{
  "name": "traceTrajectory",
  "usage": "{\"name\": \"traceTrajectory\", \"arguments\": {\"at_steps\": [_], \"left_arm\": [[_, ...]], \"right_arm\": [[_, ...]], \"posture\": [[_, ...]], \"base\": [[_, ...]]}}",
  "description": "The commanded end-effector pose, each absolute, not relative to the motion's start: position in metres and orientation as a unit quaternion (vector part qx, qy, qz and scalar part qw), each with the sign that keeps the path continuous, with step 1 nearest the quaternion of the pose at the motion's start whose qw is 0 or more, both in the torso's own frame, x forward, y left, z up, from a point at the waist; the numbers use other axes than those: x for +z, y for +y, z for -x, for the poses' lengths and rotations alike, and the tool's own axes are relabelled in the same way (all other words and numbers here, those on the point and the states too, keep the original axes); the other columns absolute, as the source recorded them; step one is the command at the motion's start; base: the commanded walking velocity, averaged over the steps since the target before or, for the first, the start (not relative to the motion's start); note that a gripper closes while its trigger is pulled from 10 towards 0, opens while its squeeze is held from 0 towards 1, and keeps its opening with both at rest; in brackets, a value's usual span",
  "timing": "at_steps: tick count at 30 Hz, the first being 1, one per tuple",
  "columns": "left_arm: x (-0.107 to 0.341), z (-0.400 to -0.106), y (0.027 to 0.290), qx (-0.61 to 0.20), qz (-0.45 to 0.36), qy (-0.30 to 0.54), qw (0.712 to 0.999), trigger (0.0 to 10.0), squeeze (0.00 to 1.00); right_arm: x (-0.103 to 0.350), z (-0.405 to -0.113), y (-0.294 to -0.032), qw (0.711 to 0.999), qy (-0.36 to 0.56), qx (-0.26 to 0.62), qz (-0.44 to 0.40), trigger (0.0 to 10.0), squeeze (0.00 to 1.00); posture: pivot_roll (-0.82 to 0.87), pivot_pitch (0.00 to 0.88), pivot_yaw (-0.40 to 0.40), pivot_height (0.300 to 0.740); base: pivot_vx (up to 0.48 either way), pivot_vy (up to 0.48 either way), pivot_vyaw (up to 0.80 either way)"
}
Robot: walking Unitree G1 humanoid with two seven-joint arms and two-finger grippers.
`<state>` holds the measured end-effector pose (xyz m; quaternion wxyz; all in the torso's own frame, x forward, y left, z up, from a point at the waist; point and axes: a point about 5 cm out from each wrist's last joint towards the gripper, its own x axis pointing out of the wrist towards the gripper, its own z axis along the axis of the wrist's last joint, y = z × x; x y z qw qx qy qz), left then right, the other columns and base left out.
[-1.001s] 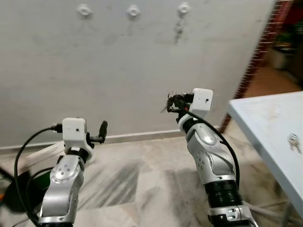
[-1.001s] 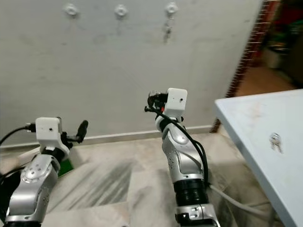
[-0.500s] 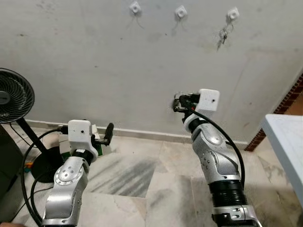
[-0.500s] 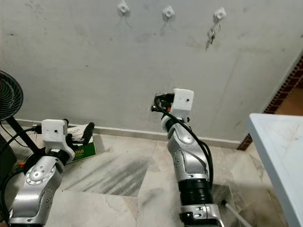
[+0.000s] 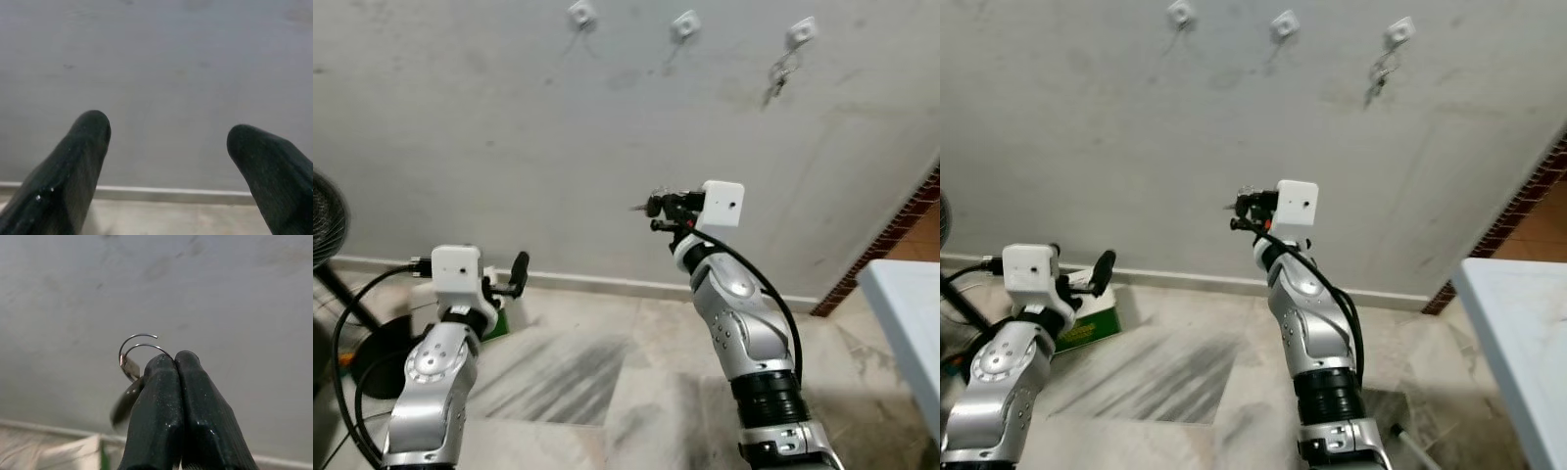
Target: Hang keys on a hook
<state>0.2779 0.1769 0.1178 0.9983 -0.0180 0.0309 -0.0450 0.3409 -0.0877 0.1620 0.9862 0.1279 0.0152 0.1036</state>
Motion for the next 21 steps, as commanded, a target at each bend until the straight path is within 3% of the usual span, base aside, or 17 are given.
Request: {"name": "traceTrajectory", "arguments": {"at_steps": [1, 21], "left_arm": [[0.1213, -0.2771, 0.1819, -0.045, 0.009, 0.026, 0.999, 10.0, 0.00], [0.1191, -0.2759, 0.1782, -0.053, 0.014, 0.032, 0.998, 10.0, 0.00]], "right_arm": [[0.1649, -0.3423, -0.0868, 0.986, 0.012, 0.102, -0.134, 10.0, 0.00], [0.1626, -0.3423, -0.0864, 0.986, 0.016, 0.102, -0.134, 10.0, 0.00]], "posture": [[0.11, 0.013, -0.035, 0.740], [0.11, 0.017, -0.035, 0.740]], "base": [[0.416, 0.000, 0.00], [0.412, 0.231, 0.00]]}}
